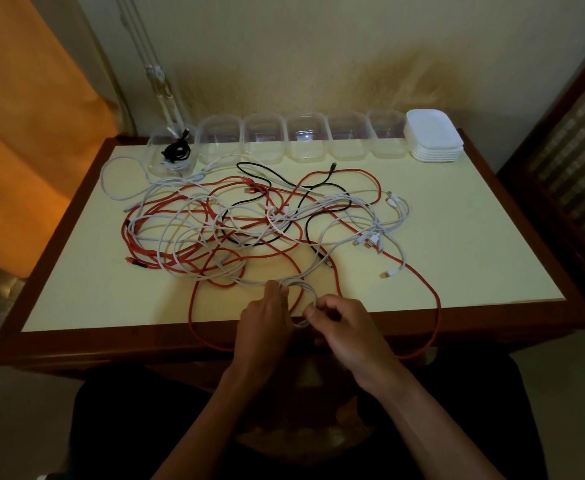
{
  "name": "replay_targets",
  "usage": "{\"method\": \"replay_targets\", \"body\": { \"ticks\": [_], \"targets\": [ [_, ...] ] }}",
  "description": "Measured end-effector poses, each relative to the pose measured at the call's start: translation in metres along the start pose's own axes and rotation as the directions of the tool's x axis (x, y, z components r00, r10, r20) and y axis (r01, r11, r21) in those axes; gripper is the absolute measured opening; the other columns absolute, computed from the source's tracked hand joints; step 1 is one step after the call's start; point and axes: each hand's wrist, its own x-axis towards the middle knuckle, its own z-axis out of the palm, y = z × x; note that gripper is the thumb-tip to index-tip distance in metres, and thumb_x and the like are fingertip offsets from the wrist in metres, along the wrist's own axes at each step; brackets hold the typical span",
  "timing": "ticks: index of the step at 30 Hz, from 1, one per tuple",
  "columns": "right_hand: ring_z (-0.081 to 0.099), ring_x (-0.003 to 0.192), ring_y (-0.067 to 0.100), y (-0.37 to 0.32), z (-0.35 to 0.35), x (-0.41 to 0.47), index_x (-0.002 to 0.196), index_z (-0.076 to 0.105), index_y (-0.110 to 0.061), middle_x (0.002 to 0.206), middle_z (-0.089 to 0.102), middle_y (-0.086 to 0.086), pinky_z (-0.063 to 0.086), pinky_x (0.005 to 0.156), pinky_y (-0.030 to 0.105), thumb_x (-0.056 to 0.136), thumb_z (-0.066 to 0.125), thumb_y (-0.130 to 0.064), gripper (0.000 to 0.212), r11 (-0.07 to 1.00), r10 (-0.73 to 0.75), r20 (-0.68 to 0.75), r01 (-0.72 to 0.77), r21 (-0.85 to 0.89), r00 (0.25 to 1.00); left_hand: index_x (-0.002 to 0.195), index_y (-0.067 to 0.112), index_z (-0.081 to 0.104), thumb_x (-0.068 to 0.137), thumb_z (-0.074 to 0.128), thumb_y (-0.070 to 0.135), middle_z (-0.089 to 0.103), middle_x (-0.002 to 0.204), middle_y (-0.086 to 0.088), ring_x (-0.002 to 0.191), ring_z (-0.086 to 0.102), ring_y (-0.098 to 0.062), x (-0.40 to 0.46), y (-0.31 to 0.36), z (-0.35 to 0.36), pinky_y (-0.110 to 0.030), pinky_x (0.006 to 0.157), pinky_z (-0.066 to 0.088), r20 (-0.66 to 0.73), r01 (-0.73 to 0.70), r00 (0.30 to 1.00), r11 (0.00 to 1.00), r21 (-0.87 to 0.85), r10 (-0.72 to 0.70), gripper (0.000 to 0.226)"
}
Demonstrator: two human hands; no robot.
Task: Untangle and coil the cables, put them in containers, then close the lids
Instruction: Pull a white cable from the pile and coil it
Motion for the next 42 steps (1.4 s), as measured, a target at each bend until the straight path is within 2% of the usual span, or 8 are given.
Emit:
{"method": "replay_targets", "body": {
  "ticks": [2, 5, 15, 18, 22, 27, 33, 42],
  "targets": [
    [0.07, 0.09, 0.023, -0.003, -0.011, 0.003, 0.091, 0.065, -0.004, 0.091, 0.07, 0.012, 0.058, 0.078, 0.034, 0.099, 0.053, -0.02, 0.022, 0.948, 0.165, 0.074, -0.179, 0.265, 0.983, 0.104, 0.017, 0.043, 0.104, 0.037, 0.027, 0.052, 0.063, 0.005, 0.049, 0.05, -0.009, 0.001, -0.005, -0.004, -0.023, 0.043, 0.041, 0.039, 0.011, 0.999, 0.995, 0.096, -0.015, 0.011],
    [0.071, 0.081, 0.034, -0.006, -0.03, 0.008, 0.079, 0.058, -0.004, 0.076, 0.065, 0.017, 0.059, 0.074, 0.042, 0.097, 0.051, -0.015, 0.023, 0.629, 0.305, 0.298, -0.426, 0.65, 0.904, 0.106, 0.023, 0.036, 0.102, 0.04, 0.033, 0.048, 0.069, 0.01, 0.06, 0.054, -0.009, 0.001, -0.009, -0.012, -0.027, 0.054, 0.048, 0.112, -0.018, 0.994, 0.967, 0.255, -0.011, 0.012],
    [0.069, 0.07, 0.028, 0.015, -0.032, 0.019, 0.077, 0.057, -0.008, 0.069, 0.06, 0.01, 0.058, 0.083, 0.047, 0.098, 0.055, -0.025, 0.027, 0.459, 0.317, 0.32, -0.44, 0.772, 0.893, 0.112, 0.021, 0.039, 0.102, 0.041, 0.032, 0.047, 0.073, 0.01, 0.063, 0.055, -0.007, 0.004, -0.003, -0.013, -0.026, 0.058, 0.052, 0.145, -0.031, 0.989, 0.962, 0.272, -0.009, 0.015],
    [0.058, 0.047, 0.018, 0.016, -0.033, 0.019, 0.086, 0.06, -0.003, 0.052, 0.047, 0.002, 0.06, 0.058, 0.035, 0.094, 0.058, -0.018, 0.017, 0.502, 0.324, 0.314, -0.443, 0.743, 0.893, 0.108, 0.022, 0.038, 0.1, 0.047, 0.031, 0.045, 0.073, 0.012, 0.061, 0.05, -0.005, 0.006, -0.007, -0.016, -0.02, 0.055, 0.045, 0.14, -0.029, 0.99, 0.962, 0.27, -0.01, 0.015],
    [0.028, 0.025, 0.005, 0.017, -0.042, 0.019, 0.092, 0.069, 0.001, 0.039, 0.03, -0.006, 0.03, 0.028, 0.017, 0.087, 0.061, -0.02, 0.023, 0.574, 0.282, 0.399, -0.487, 0.659, 0.873, 0.103, 0.024, 0.037, 0.101, 0.048, 0.028, 0.046, 0.072, 0.011, 0.058, 0.049, -0.005, 0.009, -0.013, -0.022, -0.015, 0.049, 0.036, 0.133, -0.021, 0.991, 0.961, 0.276, -0.017, 0.012],
    [0.034, 0.033, 0.015, 0.021, -0.037, 0.016, 0.1, 0.073, -0.01, 0.049, 0.041, 0.004, 0.033, 0.036, 0.023, 0.098, 0.059, -0.021, 0.017, 0.987, 0.028, 0.083, -0.041, 0.158, 0.996, 0.088, 0.016, 0.049, 0.103, 0.039, 0.019, 0.053, 0.074, 0.003, 0.059, 0.051, -0.008, 0.017, -0.013, -0.022, -0.018, 0.053, 0.041, 0.127, 0.185, 0.977, 0.974, -0.127, -0.169, 0.019],
    [0.06, 0.088, 0.003, 0.043, -0.013, 0.021, 0.092, 0.07, -0.014, 0.09, 0.065, -0.006, 0.049, 0.072, 0.013, 0.093, 0.066, -0.018, 0.006, 0.881, -0.43, -0.176, 0.37, -0.294, 0.885, 0.089, 0.007, 0.051, 0.106, 0.029, 0.027, 0.05, 0.057, -0.002, 0.043, 0.045, -0.01, 0.008, 0.004, -0.026, -0.022, 0.043, 0.039, 0.382, 0.385, 0.903, 0.766, -0.516, -0.197, 0.034],
    [0.068, 0.086, -0.003, 0.034, -0.004, 0.016, 0.099, 0.077, -0.018, 0.087, 0.075, -0.012, 0.052, 0.074, 0.011, 0.092, 0.067, -0.013, 0.013, 0.986, -0.163, -0.211, 0.15, -0.078, 0.964, 0.09, 0.021, 0.05, 0.104, 0.036, 0.023, 0.059, 0.072, -0.001, 0.058, 0.056, -0.015, 0.001, 0.006, 0.0, -0.026, 0.052, 0.048, 0.06, 0.158, 0.987, 0.972, -0.174, -0.15, 0.021]
  ]
}}
